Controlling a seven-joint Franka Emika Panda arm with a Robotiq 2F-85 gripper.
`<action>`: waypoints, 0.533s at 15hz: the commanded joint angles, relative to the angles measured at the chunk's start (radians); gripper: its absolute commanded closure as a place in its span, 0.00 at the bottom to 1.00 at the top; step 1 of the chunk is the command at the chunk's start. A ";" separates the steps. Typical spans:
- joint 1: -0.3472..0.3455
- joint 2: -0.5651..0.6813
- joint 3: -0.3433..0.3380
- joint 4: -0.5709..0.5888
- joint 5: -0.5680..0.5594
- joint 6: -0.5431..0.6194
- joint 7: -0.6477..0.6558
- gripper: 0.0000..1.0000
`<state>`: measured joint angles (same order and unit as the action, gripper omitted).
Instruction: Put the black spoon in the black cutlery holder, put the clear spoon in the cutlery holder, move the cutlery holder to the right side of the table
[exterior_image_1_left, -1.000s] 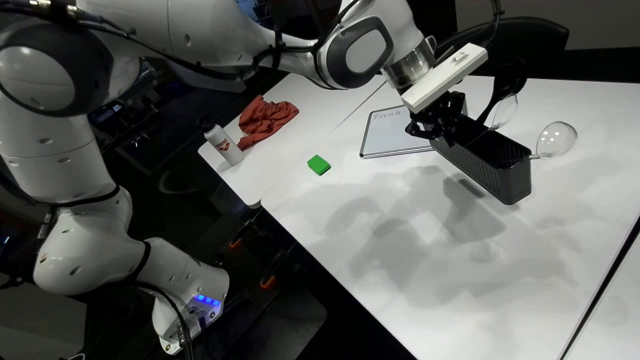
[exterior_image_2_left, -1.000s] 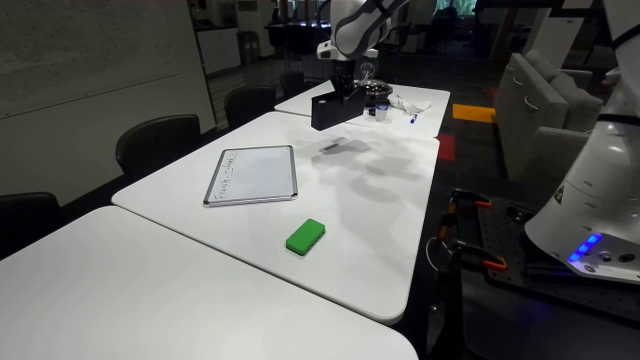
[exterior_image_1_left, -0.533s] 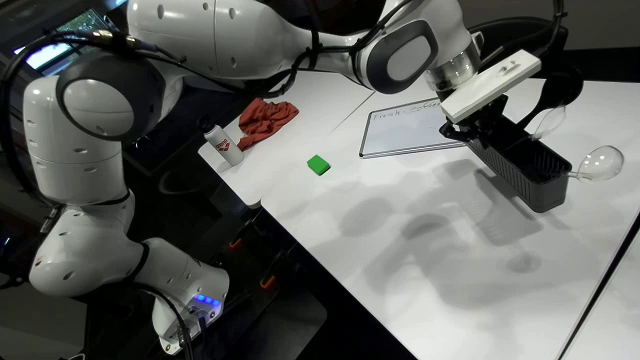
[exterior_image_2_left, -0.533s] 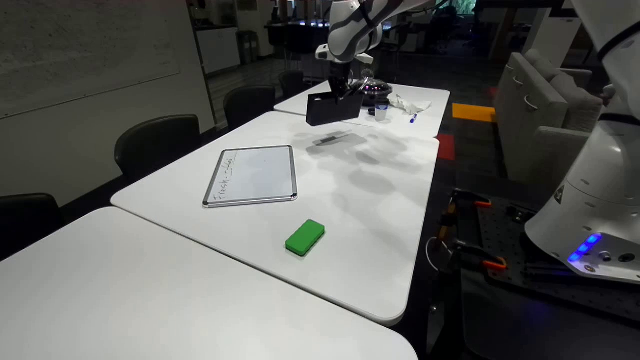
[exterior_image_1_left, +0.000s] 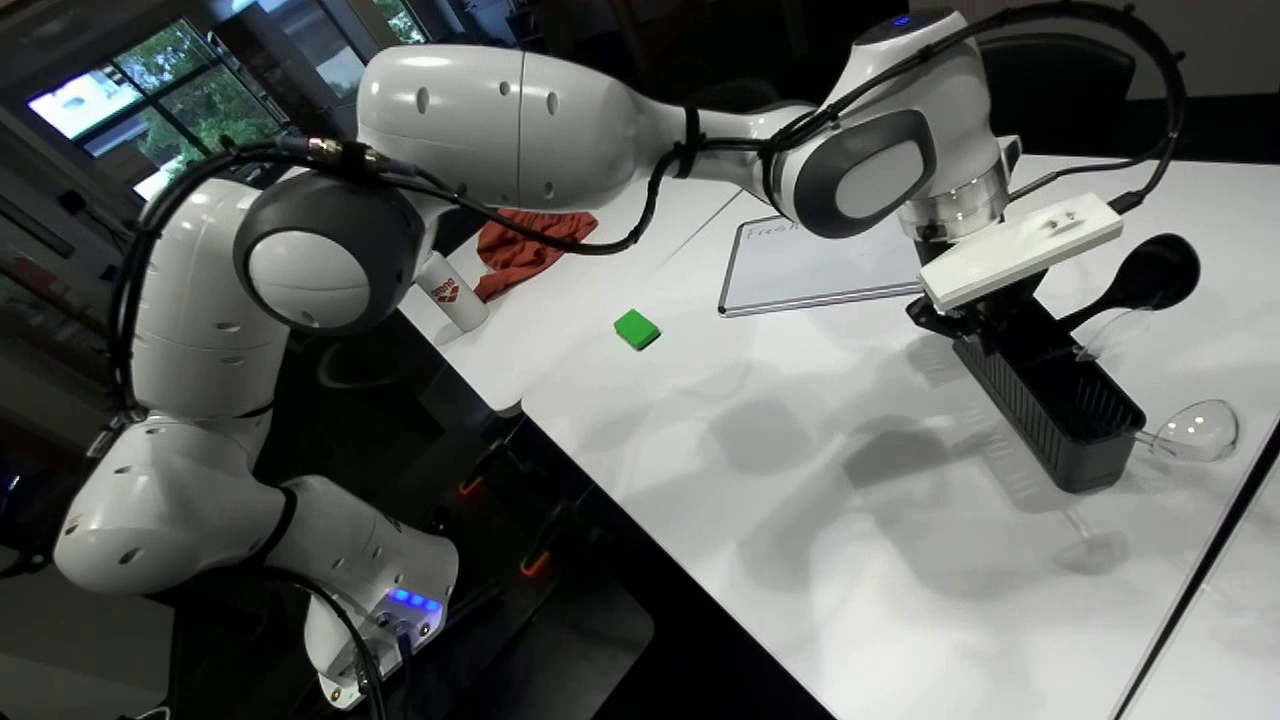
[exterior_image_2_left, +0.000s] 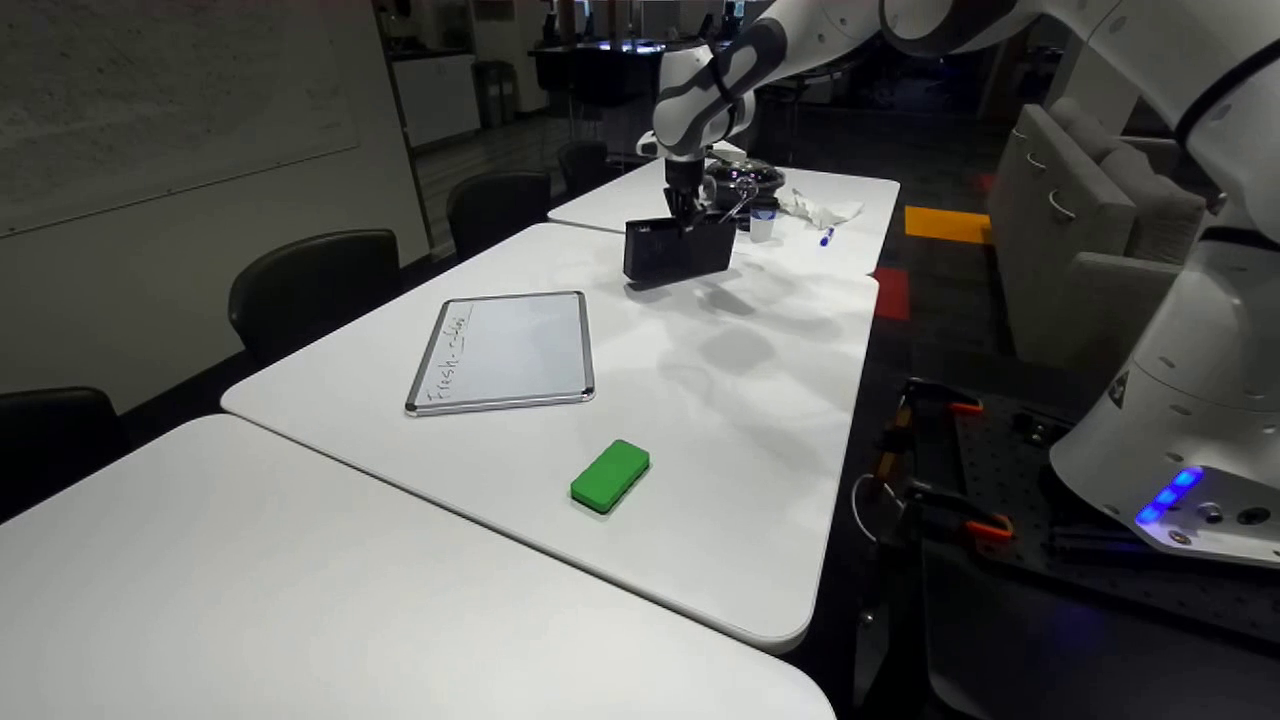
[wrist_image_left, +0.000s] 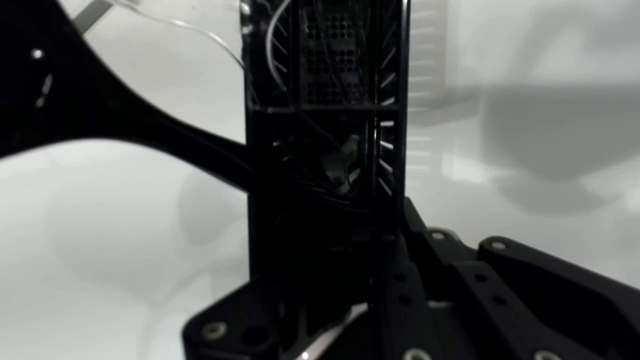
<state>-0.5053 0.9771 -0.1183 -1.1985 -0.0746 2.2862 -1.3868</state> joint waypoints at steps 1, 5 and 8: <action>0.002 0.060 -0.009 0.112 0.005 -0.076 0.058 0.99; 0.014 0.100 -0.022 0.177 -0.012 -0.108 0.115 0.99; 0.026 0.125 -0.035 0.215 -0.029 -0.133 0.160 0.99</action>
<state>-0.5012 1.0652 -0.1279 -1.0635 -0.0811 2.2099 -1.2878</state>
